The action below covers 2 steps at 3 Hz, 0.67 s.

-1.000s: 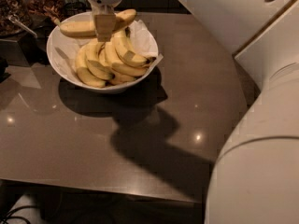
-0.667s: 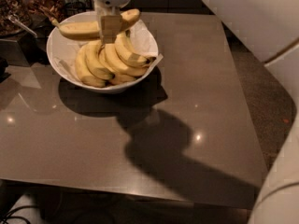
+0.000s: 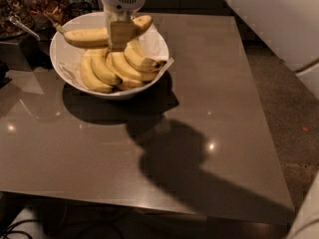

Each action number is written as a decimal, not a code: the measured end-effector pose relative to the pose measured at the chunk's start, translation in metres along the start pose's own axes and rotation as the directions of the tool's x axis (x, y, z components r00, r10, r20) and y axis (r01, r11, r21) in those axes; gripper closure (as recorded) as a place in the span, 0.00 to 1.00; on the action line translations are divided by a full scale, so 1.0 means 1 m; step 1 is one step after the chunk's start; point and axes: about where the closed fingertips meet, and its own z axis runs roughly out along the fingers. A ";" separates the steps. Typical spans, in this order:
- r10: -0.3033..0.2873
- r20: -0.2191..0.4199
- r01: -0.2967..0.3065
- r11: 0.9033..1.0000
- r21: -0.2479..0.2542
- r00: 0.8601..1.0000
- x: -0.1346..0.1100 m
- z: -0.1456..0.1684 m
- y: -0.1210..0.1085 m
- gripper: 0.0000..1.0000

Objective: Pick banana from white bowl

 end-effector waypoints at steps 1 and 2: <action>0.060 0.017 -0.059 0.998 -0.034 0.998 -0.004 -0.010 0.030 1.00; 0.120 0.010 -0.120 0.991 -0.064 0.993 -0.008 -0.016 0.058 1.00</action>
Offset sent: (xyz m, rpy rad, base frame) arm -0.0937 -0.0211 -0.0159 0.0230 0.1667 -0.1595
